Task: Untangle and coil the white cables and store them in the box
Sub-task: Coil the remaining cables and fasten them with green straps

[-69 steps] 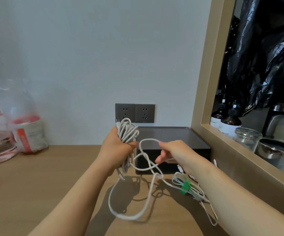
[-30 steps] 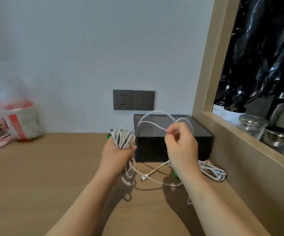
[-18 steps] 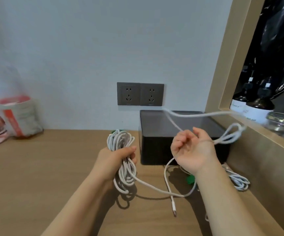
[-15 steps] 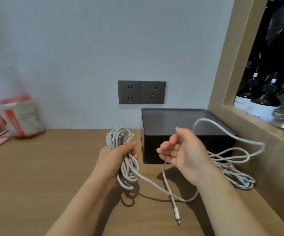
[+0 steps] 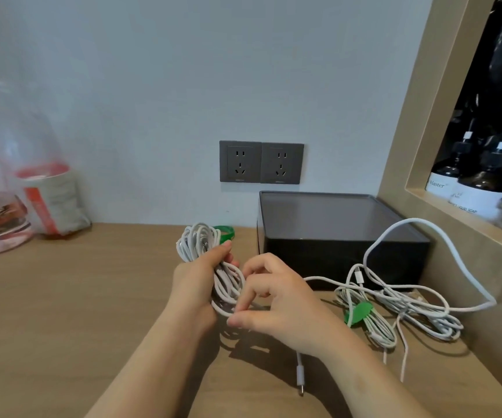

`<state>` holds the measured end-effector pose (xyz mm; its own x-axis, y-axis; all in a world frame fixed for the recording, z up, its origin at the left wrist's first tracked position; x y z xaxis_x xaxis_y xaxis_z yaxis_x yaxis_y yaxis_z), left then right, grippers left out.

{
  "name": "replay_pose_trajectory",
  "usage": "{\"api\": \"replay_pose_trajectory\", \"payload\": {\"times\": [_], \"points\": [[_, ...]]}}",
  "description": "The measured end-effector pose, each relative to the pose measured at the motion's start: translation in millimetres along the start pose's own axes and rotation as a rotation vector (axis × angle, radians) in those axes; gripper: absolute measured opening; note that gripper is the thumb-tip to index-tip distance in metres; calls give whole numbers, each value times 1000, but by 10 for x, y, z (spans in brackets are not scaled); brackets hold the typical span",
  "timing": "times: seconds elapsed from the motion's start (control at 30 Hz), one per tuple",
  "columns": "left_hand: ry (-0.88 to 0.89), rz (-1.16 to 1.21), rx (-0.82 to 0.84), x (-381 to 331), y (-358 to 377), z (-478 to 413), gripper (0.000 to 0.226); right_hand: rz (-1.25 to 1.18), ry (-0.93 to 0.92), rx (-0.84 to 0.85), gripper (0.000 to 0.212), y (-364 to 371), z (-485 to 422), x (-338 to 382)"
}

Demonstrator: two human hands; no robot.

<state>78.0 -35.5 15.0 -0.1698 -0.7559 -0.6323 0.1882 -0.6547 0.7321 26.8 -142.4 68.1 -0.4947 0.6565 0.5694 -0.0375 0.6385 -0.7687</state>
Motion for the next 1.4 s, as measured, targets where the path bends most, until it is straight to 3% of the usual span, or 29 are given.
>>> {"api": "replay_pose_trajectory", "payload": {"times": [0.27,0.37,0.47,0.67,0.83,1.0,1.13,1.27,1.4], "points": [[45,2,-56,-6,21,42,11,41,-15,-164,24,-34,-27,-17],[99,11,-75,-102,28,21,20,-113,133,5,26,-74,-2,-145],[106,77,-77,-228,7,-9,27,-92,213,218,9,-71,78,-274],[34,290,25,-356,-30,-78,37,13,349,185,51,-204,116,-520],[25,235,128,-404,58,4,43,269,397,172,46,-370,166,-615],[-74,-82,246,-292,125,105,28,435,410,40,32,-464,144,-643],[-6,-381,265,-140,193,159,18,465,402,-153,11,-538,92,-658],[31,-605,244,3,253,210,14,324,355,-304,8,-547,56,-583],[20,-631,217,126,286,248,9,77,352,-413,13,-539,78,-500]]}}
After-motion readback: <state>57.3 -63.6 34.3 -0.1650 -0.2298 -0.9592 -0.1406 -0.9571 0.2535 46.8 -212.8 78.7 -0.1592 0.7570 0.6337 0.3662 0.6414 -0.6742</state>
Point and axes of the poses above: each hand's wrist, its own z-axis away from the middle knuckle, its own y-axis out of the palm, x = y × z, the point moved 7 cm from there along -z, towards the middle knuckle, and after that the axes turned 10 degrees about z, right-handed, at the moved point
